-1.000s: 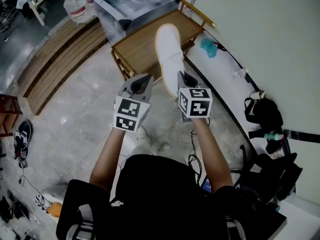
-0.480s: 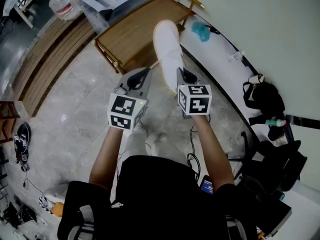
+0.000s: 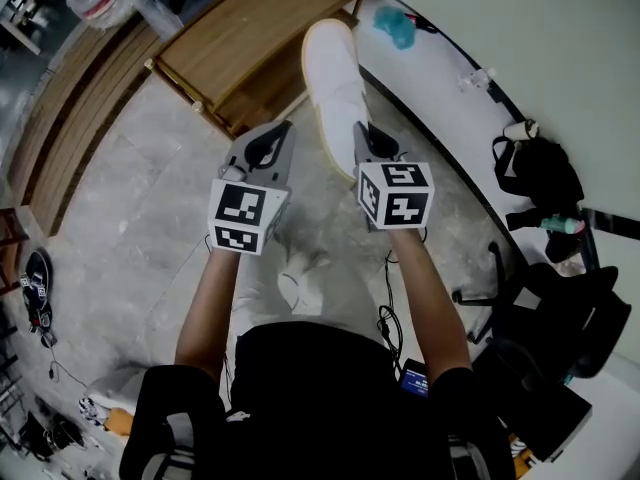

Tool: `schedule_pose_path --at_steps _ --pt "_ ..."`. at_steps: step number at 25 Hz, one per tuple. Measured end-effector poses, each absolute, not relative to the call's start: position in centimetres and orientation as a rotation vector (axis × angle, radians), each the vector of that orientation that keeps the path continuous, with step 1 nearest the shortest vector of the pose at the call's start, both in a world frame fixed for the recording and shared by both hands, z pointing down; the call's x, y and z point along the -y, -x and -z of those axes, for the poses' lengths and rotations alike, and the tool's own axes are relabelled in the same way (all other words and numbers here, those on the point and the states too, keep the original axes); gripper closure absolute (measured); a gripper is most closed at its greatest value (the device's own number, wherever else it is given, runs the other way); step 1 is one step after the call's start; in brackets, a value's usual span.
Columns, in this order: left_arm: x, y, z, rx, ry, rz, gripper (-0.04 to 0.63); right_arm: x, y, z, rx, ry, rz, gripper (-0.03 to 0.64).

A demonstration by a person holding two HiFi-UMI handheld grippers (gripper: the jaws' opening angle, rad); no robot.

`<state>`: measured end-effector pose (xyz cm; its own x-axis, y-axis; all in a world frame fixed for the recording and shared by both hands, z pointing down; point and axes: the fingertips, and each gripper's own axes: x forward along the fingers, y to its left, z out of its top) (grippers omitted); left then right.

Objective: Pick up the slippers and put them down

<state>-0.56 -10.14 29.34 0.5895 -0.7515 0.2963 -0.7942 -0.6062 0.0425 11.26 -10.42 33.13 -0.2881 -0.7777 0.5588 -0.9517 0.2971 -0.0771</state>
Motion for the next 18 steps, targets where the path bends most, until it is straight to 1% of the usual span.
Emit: schedule_pose_path --at_steps 10,18 --pt "10.6 -2.9 -38.4 1.214 -2.644 -0.374 0.589 10.5 -14.0 -42.3 2.118 -1.589 -0.614 0.603" --pt "11.6 -3.8 -45.4 1.154 -2.642 -0.389 0.589 11.0 -14.9 -48.7 2.088 -1.635 -0.640 0.603"
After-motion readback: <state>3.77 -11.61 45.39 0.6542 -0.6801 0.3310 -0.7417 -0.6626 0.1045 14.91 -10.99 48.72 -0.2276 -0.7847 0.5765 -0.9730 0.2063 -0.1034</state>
